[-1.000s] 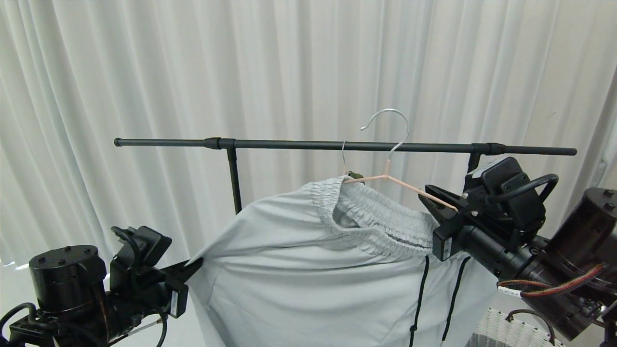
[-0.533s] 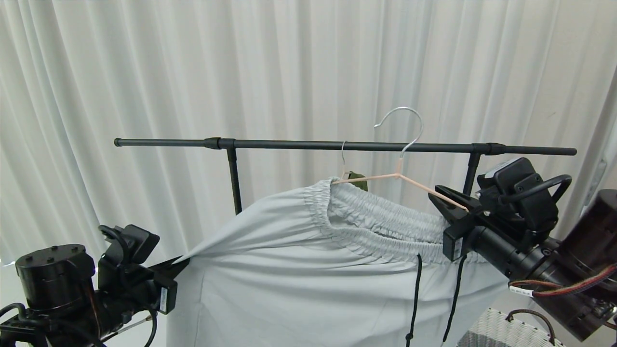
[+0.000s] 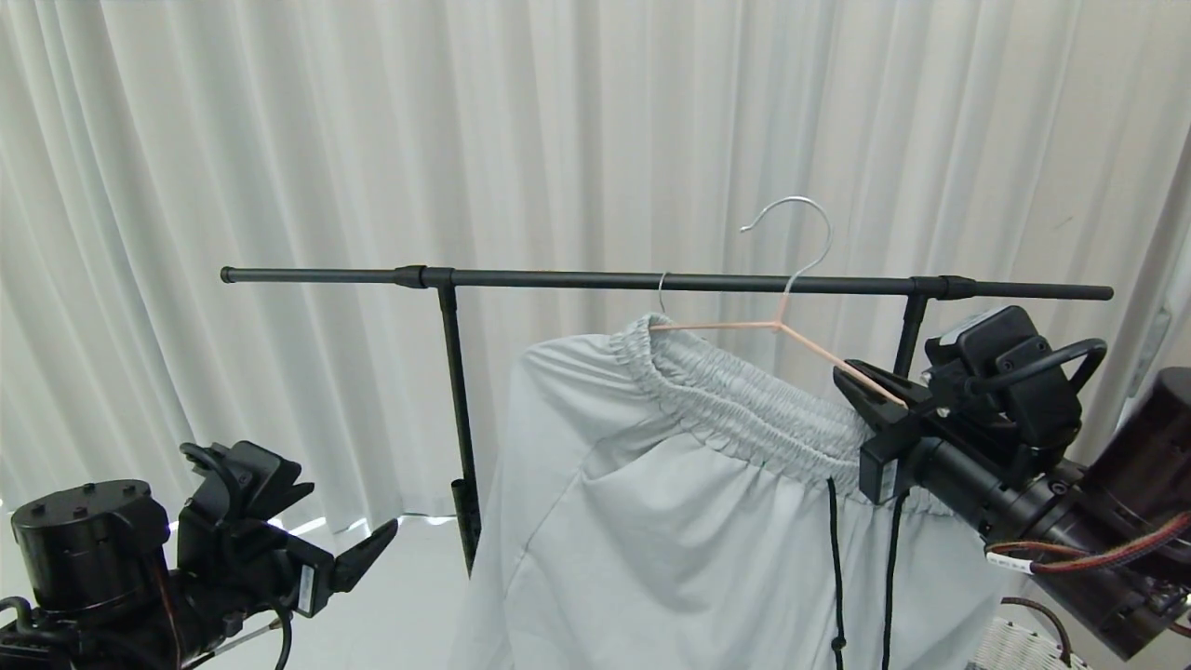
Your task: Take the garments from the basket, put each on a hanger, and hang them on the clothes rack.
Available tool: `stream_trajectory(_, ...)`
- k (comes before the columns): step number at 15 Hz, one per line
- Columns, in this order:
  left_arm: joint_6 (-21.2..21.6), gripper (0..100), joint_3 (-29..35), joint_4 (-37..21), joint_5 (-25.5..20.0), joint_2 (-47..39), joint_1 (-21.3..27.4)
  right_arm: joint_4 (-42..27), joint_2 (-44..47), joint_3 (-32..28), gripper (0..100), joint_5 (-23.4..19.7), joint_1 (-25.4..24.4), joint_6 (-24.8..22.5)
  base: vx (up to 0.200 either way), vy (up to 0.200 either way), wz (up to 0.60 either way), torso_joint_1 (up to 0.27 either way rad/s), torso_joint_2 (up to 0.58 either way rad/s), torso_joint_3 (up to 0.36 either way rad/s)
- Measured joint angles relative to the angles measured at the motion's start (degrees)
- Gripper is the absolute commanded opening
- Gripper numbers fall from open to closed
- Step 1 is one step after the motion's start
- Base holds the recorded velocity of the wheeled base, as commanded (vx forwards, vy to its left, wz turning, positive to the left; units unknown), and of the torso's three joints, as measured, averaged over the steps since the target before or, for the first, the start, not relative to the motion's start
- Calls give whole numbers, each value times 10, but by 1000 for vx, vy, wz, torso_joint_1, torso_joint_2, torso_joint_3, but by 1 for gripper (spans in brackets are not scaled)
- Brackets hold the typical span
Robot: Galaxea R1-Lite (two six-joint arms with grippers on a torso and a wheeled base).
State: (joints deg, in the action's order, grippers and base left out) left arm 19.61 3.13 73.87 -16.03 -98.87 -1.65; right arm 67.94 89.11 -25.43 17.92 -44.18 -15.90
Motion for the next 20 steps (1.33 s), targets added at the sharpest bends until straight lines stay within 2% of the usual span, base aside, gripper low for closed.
stream_trajectory(3,-2,100,-15,0,-5,19,2,-1,0,7,0,1,28,-2,0,0,0,0,0,0)
stream_trajectory(9,-45,100,-30,0,-6,95,20,-4,-5,93,0,13,148,-8,0,0,0,0,0,0)
stream_trajectory(13,-56,100,-31,0,-6,113,22,-4,-11,126,0,53,219,-9,0,0,0,0,0,0)
stream_trajectory(15,-60,100,-31,0,-5,115,21,-4,-12,129,0,70,239,-9,0,0,0,0,0,0)
stream_trajectory(18,-83,100,-31,0,-4,123,21,-4,-9,123,0,72,259,-9,0,0,0,0,0,0)
stream_trajectory(20,-86,100,-31,0,-3,124,20,-4,-3,111,0,72,262,-9,200,0,0,0,5,2)
